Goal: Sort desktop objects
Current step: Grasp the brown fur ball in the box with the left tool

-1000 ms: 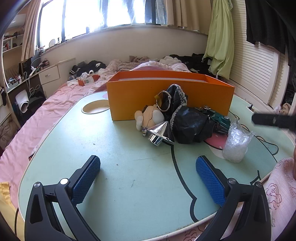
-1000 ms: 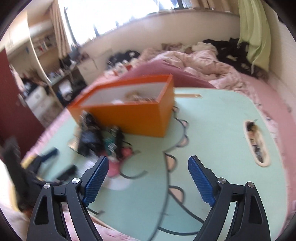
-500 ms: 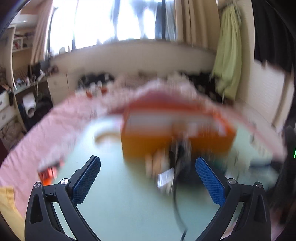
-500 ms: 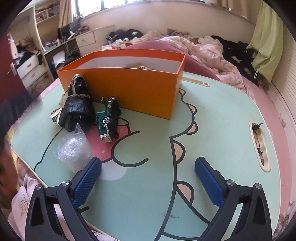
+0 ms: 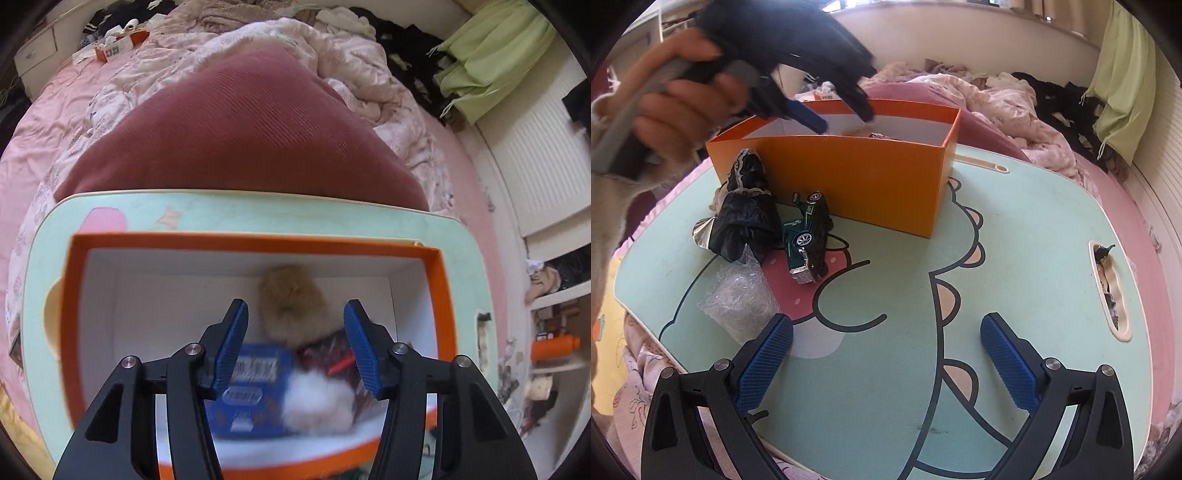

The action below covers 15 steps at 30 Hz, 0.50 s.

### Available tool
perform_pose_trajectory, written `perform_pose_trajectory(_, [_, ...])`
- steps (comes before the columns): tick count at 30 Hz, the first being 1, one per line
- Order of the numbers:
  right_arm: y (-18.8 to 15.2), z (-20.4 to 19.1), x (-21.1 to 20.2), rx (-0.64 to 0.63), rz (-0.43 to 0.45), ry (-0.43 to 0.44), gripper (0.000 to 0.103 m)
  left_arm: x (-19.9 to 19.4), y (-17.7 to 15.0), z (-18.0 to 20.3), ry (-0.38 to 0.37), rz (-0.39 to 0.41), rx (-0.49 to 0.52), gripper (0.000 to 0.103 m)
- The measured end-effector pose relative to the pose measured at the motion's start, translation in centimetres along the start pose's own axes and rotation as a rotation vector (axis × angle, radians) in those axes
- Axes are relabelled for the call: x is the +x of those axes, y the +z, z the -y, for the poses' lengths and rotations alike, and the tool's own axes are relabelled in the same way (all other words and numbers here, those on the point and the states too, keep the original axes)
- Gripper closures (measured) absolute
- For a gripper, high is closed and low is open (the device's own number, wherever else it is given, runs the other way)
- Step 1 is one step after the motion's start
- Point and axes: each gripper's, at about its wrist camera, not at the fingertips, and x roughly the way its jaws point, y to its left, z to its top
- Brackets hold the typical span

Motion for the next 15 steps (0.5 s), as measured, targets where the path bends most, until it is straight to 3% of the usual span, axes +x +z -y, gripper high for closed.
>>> perform_pose_trajectory(3, [-0.1, 0.0, 0.0, 0.001, 0.0, -0.001, 0.002, 1.8, 0.7, 0.7, 0.045, -0.052, 0.004, 0.049])
perform_pose_trajectory(6, [0.2, 0.1, 0.0, 0.002, 0.002, -0.003, 0.002, 2.7, 0.7, 0.2, 0.099, -0.06, -0.007, 0.067])
perform_pose_trajectory(8, [0.5, 0.1, 0.0, 0.003, 0.002, -0.002, 0.002, 2.6, 0.3, 0.0, 0.08, -0.057, -0.011, 0.068])
perform_pose_trajectory(10, [0.8, 0.1, 0.1, 0.003, 0.002, -0.003, 0.002, 1.6, -0.3, -0.2, 0.053, -0.019, -0.006, 0.068])
perform_pose_trajectory(15, [0.8, 0.0, 0.0, 0.002, 0.003, -0.003, 0.001, -5.6, -4.0, -0.7, -0.059, 0.218, -0.008, 0.068])
